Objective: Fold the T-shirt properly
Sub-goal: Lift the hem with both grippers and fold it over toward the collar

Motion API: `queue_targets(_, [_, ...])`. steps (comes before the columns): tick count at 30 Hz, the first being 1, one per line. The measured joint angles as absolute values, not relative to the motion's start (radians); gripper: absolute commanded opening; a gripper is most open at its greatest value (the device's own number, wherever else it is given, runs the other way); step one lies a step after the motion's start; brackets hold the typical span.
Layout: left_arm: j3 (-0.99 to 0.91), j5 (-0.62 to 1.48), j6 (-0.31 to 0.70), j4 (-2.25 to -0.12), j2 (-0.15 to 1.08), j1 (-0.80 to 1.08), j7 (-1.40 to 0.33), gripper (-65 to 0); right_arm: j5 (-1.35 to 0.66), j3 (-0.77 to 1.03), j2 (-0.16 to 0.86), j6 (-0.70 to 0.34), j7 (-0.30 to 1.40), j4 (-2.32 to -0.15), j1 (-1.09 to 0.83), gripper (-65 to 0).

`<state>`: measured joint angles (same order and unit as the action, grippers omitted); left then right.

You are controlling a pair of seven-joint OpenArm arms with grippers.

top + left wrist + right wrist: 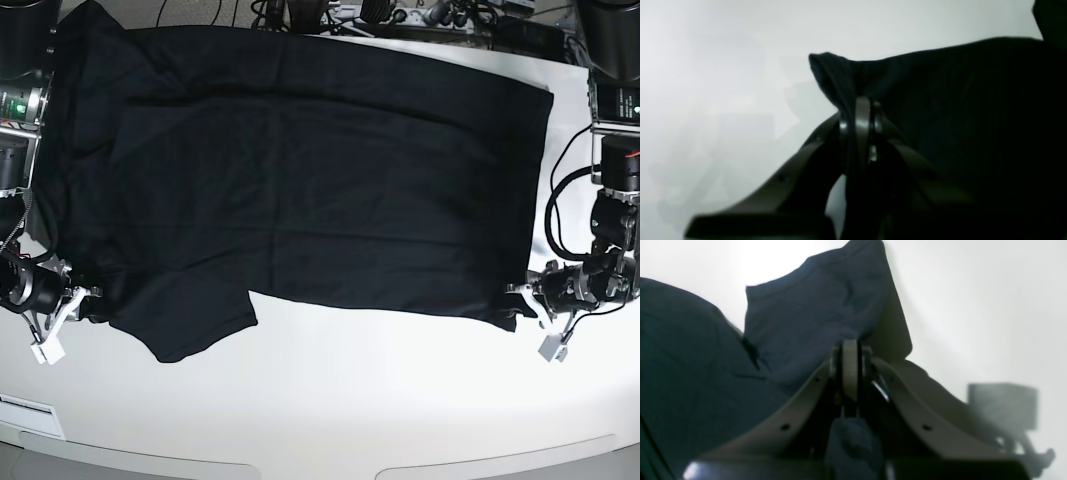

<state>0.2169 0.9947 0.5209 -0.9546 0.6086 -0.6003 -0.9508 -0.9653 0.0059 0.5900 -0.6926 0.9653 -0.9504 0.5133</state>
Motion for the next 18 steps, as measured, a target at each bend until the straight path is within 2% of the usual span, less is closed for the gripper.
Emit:
queue_targets(6, [0.217, 1.071, 0.59, -0.955, 0.607, -0.596, -1.054, -65.0, -0.98, -0.059, 0.608, -0.693, 1.015, -1.037, 0.51, -65.0])
queue_targets(12, [0.217, 1.085, 0.614, -0.955, 0.656, -0.596, -1.083, -65.0, -1.182, -0.057, 0.697, -0.693, 1.192, -1.18, 0.466, -65.0])
queue_targets(18, [0.217, 1.119, 0.653, -0.955, 0.671, -0.596, -1.103, -65.0, -1.206, -0.064, 0.732, -0.693, 1.21, -1.318, 0.355, -65.0])
